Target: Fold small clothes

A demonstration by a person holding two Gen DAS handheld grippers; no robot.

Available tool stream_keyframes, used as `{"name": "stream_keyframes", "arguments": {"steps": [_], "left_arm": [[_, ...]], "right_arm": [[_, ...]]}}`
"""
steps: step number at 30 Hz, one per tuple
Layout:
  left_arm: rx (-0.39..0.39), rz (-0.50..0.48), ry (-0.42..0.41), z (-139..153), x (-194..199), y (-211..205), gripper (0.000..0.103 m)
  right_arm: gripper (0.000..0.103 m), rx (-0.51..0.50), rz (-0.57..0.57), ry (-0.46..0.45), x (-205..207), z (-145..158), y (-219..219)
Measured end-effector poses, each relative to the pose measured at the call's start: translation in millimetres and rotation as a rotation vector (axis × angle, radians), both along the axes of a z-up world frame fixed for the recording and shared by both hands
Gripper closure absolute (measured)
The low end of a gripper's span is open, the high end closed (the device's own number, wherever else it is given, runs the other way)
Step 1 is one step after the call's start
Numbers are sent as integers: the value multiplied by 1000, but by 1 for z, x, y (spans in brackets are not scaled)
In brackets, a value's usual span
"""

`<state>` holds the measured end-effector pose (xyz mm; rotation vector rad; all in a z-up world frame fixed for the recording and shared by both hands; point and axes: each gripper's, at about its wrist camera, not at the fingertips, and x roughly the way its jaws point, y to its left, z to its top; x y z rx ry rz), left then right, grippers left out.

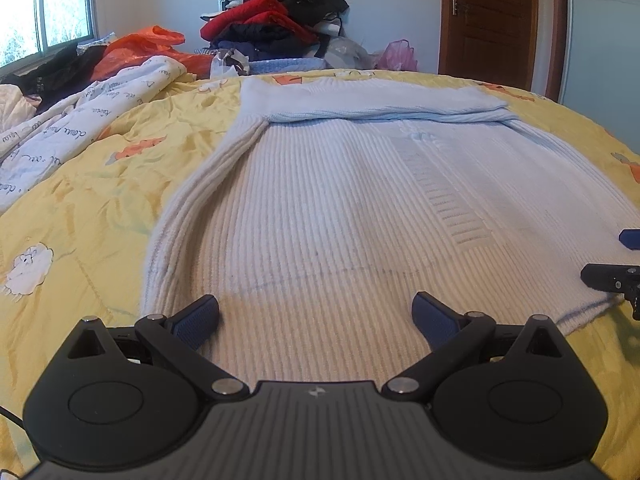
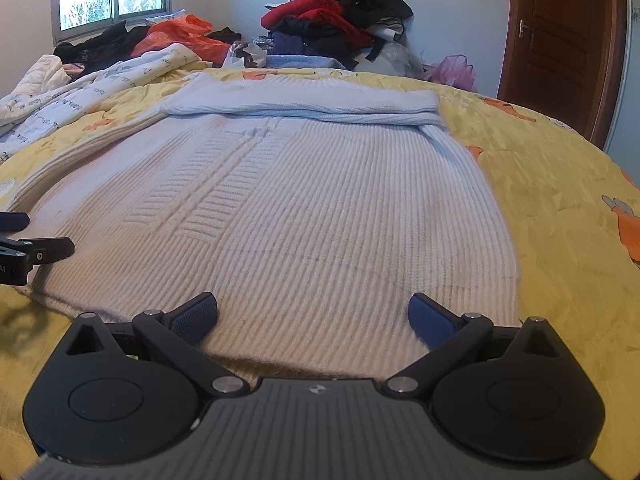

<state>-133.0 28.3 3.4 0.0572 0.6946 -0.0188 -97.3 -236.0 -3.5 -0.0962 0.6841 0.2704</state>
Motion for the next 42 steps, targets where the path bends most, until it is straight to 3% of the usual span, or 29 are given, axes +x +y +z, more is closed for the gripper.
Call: {"name": "stream_keyframes", "arguments": {"steps": [5, 8, 11, 13, 17, 21, 23, 25, 26, 35, 37, 38, 39, 42], "left_arm": [[-12, 2, 6, 18, -16, 13, 0], [-35, 31, -44, 29, -30, 36, 0], [-73, 47, 26, 23, -22, 58, 0], [-82, 85, 69, 17, -13, 68, 0], [-212, 66, 115, 14, -1, 82, 0], [-289, 42, 139, 16, 9, 87, 0], [-323, 24, 159, 17, 15, 88, 0], [-337, 15, 175, 18, 20, 87, 0], [-347, 8, 182, 19, 22, 87, 0], [-280, -11, 209, 24, 34, 87, 38], [-264, 2, 215, 24, 38, 90, 61], [-265, 5, 220, 25, 39, 93, 67], [-272, 10, 226, 24, 40, 97, 77], [-314, 22, 247, 24, 43, 107, 84]], "right_arm": [[1, 12, 41, 46, -3, 10, -8], [0, 192, 9, 51, -7, 33, -47], [1, 378, -111, 116, 2, 40, -100], [8, 464, -163, 165, 10, 35, -127], [15, 500, -151, 258, 26, 19, -139], [18, 517, -80, 275, 35, 13, -130], [27, 554, -46, 296, 40, 12, -127], [43, 550, -30, 304, 45, 10, -125], [44, 554, -22, 306, 47, 11, -126], [43, 728, -12, 365, 59, 0, -148], [42, 745, -18, 367, 62, -2, -148], [42, 743, -20, 368, 63, -3, -146], [50, 741, -18, 369, 64, -3, -145], [80, 689, -20, 379, 68, -4, -140]]}}
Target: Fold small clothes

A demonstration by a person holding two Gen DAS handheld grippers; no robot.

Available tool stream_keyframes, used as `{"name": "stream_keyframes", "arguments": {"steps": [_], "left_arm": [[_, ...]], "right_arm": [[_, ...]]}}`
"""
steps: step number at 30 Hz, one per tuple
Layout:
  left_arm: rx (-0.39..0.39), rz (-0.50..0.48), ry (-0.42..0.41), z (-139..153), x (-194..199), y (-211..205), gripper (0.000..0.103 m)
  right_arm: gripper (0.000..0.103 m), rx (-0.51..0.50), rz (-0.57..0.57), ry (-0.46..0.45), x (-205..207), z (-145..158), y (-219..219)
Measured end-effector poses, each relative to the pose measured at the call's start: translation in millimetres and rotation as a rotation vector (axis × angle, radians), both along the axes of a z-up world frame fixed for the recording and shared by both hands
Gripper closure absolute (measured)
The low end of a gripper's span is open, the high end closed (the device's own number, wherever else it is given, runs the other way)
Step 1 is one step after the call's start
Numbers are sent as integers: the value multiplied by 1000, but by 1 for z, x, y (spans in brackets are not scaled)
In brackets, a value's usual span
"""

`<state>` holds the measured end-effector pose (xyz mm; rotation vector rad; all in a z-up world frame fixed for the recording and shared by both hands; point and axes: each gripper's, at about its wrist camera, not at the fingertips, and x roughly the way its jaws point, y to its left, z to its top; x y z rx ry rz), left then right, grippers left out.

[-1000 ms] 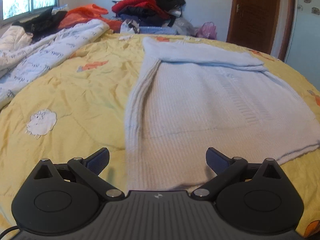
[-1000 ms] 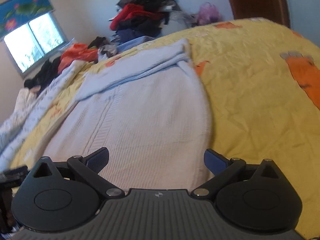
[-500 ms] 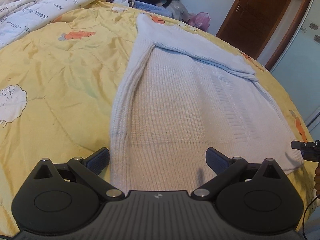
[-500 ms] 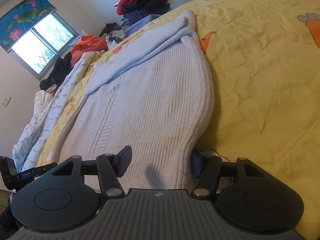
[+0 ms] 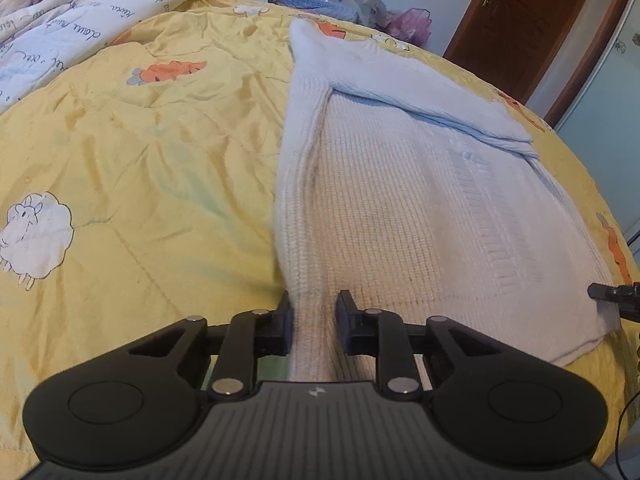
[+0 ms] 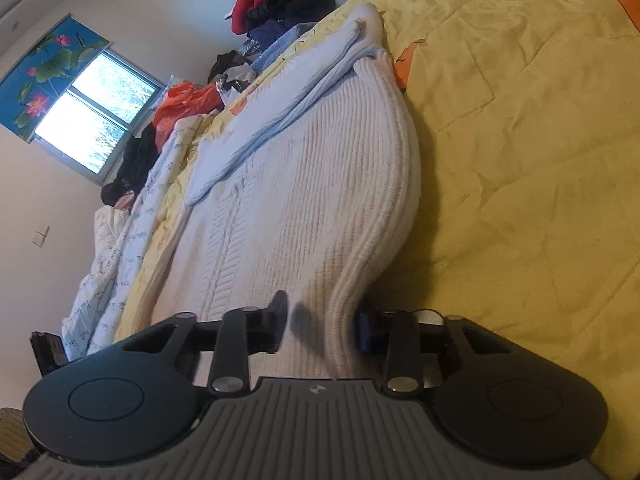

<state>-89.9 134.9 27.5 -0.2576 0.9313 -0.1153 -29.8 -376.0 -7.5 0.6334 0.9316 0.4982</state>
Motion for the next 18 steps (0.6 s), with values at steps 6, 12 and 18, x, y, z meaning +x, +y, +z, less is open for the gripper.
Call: {"name": "stream_keyframes", "arguments": {"steps": [6, 12, 18], "left_arm": [[-52, 1, -6, 9, 3, 9, 93], [-196, 42, -111, 45, 25, 38, 92], [-205, 28, -196, 77, 72, 39, 93]], "right_arm": [[85, 24, -3, -9, -2, 4, -5], [88, 169, -56, -106, 10, 36, -22], [88, 266, -84, -204, 56, 67, -29]]}}
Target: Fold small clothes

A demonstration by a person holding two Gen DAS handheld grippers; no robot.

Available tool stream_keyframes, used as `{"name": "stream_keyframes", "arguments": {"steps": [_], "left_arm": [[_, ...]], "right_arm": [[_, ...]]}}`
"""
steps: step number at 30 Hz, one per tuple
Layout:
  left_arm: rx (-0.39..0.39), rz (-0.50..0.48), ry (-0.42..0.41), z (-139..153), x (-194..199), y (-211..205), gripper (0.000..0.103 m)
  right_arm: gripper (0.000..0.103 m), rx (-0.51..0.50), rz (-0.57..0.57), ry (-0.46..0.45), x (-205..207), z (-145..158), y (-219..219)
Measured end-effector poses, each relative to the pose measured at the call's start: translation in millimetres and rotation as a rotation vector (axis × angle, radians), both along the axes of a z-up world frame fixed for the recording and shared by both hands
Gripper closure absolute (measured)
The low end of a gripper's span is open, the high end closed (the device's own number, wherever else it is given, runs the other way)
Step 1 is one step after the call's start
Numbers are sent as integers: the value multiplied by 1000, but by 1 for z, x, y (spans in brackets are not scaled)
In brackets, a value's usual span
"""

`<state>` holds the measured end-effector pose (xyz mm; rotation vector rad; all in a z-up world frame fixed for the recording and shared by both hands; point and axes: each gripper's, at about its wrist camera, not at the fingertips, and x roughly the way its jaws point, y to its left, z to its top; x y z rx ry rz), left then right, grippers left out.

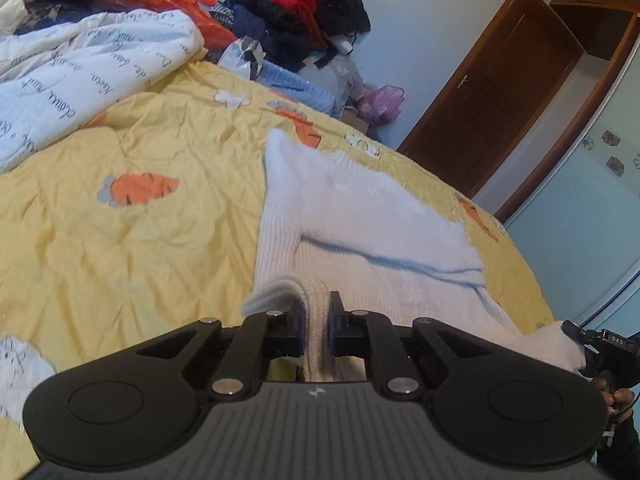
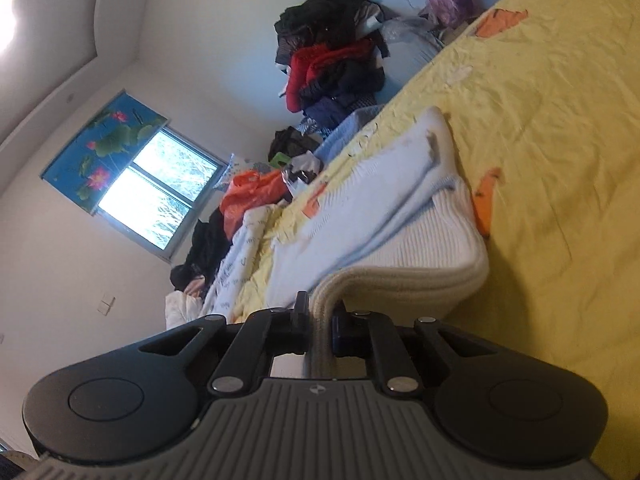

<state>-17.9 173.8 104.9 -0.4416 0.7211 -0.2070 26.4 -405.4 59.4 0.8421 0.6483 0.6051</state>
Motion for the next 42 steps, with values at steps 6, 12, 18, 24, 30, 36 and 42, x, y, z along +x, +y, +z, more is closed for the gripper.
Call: {"name": "stream_keyframes", "arguments": {"steps": [6, 12, 18, 24, 30, 36, 42], "left_arm": [[3, -16, -75, 22, 57, -5, 93], [83, -3, -117, 30, 156, -12, 93], [140, 173, 19, -7, 275, -9, 83], [-45, 243, 40, -14, 269, 21, 25], [94, 288, -1, -24, 203, 19, 0], [345, 238, -147, -33, 160, -19, 0], [722, -13, -304, -9, 221, -95, 0]], "right_arm": [[88, 11, 4, -71, 60, 21, 6], [88, 74, -22, -82, 154, 31, 7], [79, -31, -184, 42, 274, 8, 19], [32, -140, -258, 90, 287, -24, 39], [32, -369, -195, 15, 233, -20, 40], [32, -431, -226, 33, 170, -34, 25], [32, -352, -284, -12, 144, -27, 29]]}}
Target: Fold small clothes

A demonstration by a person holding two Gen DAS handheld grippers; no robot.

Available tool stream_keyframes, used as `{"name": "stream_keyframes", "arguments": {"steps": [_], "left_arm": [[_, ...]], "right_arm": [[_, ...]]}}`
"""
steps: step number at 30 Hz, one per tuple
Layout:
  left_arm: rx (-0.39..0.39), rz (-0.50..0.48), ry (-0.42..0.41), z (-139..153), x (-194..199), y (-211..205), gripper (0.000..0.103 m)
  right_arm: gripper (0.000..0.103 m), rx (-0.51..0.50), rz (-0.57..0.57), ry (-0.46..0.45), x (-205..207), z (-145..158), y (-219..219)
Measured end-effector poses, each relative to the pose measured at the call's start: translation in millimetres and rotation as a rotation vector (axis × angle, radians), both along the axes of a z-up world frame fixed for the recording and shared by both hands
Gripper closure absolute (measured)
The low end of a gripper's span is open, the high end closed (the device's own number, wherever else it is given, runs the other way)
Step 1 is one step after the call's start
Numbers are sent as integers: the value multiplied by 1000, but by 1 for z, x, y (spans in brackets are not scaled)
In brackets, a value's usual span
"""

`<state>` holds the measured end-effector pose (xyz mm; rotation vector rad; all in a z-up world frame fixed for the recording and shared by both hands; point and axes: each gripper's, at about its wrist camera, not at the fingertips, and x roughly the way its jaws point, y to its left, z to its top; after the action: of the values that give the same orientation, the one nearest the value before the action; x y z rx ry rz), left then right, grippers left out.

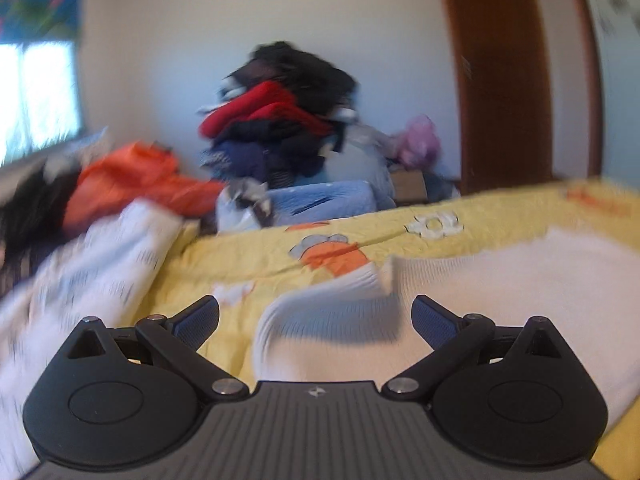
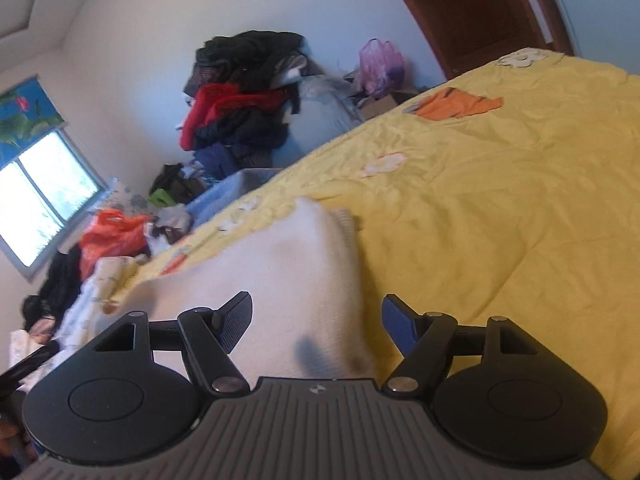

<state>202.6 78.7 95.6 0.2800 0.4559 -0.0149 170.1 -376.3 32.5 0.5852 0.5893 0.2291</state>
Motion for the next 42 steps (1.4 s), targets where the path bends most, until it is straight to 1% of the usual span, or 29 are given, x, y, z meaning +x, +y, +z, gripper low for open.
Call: {"name": "stream_keyframes", "arguments": {"steps": [1, 3, 4, 5, 6, 7, 8, 10, 11, 12, 13, 15, 16, 19, 21, 22, 23, 26, 28, 30, 32, 34, 36, 37, 38, 39, 40, 41, 42], "left_arm": [[99, -5, 31, -7, 21, -14, 0], [274, 38, 76, -23, 63, -35, 1], [316, 80, 70, -26, 80, -37, 3], [331, 157, 51, -22, 95, -34, 3], [291, 255, 34, -14, 105, -24, 4], [198, 329, 31, -2, 107, -11, 4], [55, 370, 40, 10, 101, 11, 3], [-166, 368, 53, 22, 74, 41, 3], [-225, 357, 56, 22, 55, 51, 3], [-251, 350, 64, 20, 36, 57, 3], [-273, 346, 75, 17, 17, 62, 3], [-361, 327, 129, 3, -24, 71, 3], [-433, 322, 154, -6, -45, 76, 3], [-720, 321, 231, -37, -96, 91, 3], [-894, 339, 283, -56, -111, 97, 3], [-966, 330, 300, -65, -114, 97, 3], [-1006, 319, 314, -72, -112, 94, 3], [-1074, 317, 327, -83, -102, 86, 3], [-1099, 328, 319, -87, -93, 82, 3], [-1121, 320, 321, -86, -83, 77, 3], [-1152, 311, 358, -90, -71, 74, 3], [-1155, 316, 350, -91, -65, 71, 4], [-1150, 324, 345, -91, -58, 69, 4], [-1147, 330, 342, -90, -55, 69, 9], [-1126, 348, 346, -90, -52, 68, 20], [-1080, 376, 366, -89, -49, 67, 53], [-1041, 385, 394, -89, -44, 66, 67], [-1033, 370, 406, -89, -42, 67, 68], [-1029, 358, 410, -87, -41, 69, 70]], "right_arm": [[30, 18, 20, -3, -2, 2, 6], [26, 36, 53, -12, -5, 7, 19], [26, 48, 74, -15, -6, 10, 24], [26, 60, 95, -11, -7, 12, 29], [26, 61, 108, -7, -9, 14, 32], [26, 52, 116, -11, -12, 17, 35], [26, 30, 126, -26, -18, 22, 37], [25, 16, 130, -39, -27, 27, 37], [25, 25, 132, -34, -31, 27, 33], [23, 38, 128, -25, -35, 26, 29], [22, 55, 117, -14, -38, 22, 25], [22, 108, 85, 24, -46, 8, 13], [22, 142, 63, 45, -50, -1, 7], [22, 223, 9, 99, -57, -23, -5], [22, 274, -23, 122, -58, -35, -10], [22, 303, -34, 132, -56, -40, -12], [22, 323, -41, 137, -53, -42, -12], [22, 370, -72, 146, -41, -50, -6], [21, 389, -87, 142, -33, -53, -1], [21, 370, -100, 136, -22, -53, 8], [21, 356, -103, 129, -13, -54, 16], [21, 339, -106, 123, -5, -53, 24], [21, 289, -106, 118, 4, -53, 32], [22, 260, -106, 115, 8, -52, 37], [24, 240, -108, 112, 11, -51, 41], [32, 219, -114, 113, 15, -51, 45], [53, 199, -114, 123, 17, -51, 46], [67, 189, -111, 129, 20, -51, 47], [76, 199, -103, 127, 22, -51, 47]]}}
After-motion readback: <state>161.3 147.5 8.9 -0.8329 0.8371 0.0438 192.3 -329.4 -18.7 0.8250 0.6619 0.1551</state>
